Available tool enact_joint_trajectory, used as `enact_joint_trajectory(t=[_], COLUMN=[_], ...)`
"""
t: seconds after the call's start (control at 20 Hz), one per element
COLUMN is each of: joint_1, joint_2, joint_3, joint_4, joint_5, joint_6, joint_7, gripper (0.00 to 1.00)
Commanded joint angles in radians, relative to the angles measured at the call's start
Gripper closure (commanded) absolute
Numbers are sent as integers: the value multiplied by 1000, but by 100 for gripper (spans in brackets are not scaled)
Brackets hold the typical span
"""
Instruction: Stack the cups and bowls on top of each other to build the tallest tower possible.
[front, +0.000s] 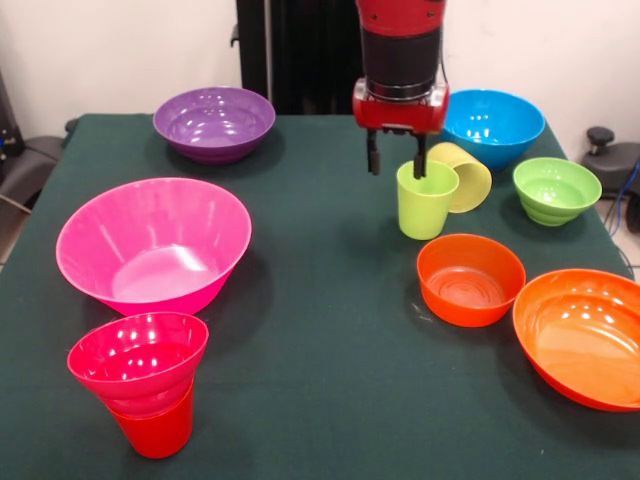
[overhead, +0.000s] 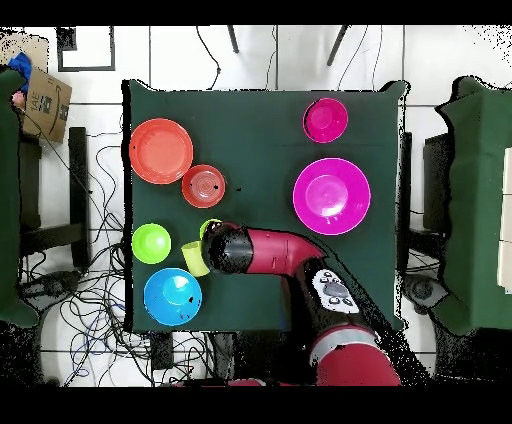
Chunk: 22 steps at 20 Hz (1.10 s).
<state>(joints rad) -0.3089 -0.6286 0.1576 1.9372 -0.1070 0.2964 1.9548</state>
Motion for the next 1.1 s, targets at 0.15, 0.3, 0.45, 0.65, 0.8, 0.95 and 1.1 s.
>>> enact_joint_trajectory(t=[0.15, 0.3, 0.45, 0.65, 0.8, 0.95, 1.1], joint_1=[38, 54, 60, 79, 108, 146, 152], joint_2=[148, 178, 201, 222, 257, 269, 263], joint_3=[74, 51, 50, 30, -8, -55, -69], joint_4=[-130, -139, -142, -138, -157, -175, -170], joint_5=[-37, -75, -98, -116, -148, -177, -170], joint_6=[250, 235, 204, 180, 107, 49, 14], joint_7=[-52, -60, -50, -16, 17, 54, 80], gripper=[0, 0, 0, 0, 0, 0, 0])
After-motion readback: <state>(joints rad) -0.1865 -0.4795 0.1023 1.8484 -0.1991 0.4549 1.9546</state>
